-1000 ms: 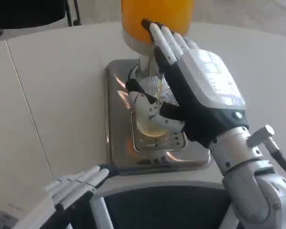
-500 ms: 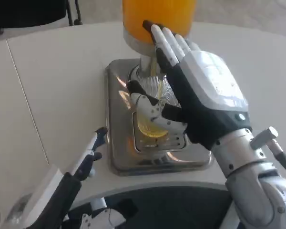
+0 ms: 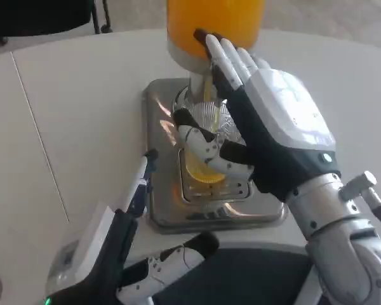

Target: Grasp the cup under the faucet to collect the drink, then remove the cup.

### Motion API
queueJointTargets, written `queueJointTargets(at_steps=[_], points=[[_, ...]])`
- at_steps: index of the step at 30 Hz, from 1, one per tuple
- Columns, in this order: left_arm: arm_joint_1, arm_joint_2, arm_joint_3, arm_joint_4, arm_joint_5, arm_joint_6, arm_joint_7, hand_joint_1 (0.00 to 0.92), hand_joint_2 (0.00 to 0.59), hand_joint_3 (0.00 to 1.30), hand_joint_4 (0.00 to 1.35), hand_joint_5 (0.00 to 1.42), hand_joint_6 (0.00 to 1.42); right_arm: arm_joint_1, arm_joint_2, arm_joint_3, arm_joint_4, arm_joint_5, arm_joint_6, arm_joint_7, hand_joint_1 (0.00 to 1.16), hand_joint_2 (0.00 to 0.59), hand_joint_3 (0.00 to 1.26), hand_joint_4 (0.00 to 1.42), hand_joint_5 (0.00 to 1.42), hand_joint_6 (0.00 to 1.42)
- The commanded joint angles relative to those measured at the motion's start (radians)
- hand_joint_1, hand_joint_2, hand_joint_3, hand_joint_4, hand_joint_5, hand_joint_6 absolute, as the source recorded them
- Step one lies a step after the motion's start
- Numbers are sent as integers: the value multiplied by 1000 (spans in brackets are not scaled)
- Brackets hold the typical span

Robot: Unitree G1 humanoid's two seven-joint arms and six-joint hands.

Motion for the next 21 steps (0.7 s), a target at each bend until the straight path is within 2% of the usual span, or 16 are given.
queueJointTargets(at_steps=[1, 6, 16, 21], points=[[-46, -44, -48, 27, 50, 56, 27, 73, 62, 0, 0, 156, 285, 38, -13, 21, 3, 13, 0, 61, 280, 467, 0, 0, 0, 0], [-117, -96, -105, 67, 99, 121, 57, 74, 62, 0, 0, 157, 286, 46, -17, 14, -18, 14, 6, 74, 280, 467, 0, 0, 0, 0], [-191, -110, -119, 136, 116, 180, 92, 75, 61, 0, 0, 159, 288, 59, -21, 4, -56, 17, 12, 86, 280, 467, 0, 0, 0, 0], [-201, -104, -124, 141, 112, 192, 94, 63, 63, 0, 0, 170, 290, 95, -18, -2, -121, 11, -4, 64, 280, 467, 0, 0, 0, 0]])
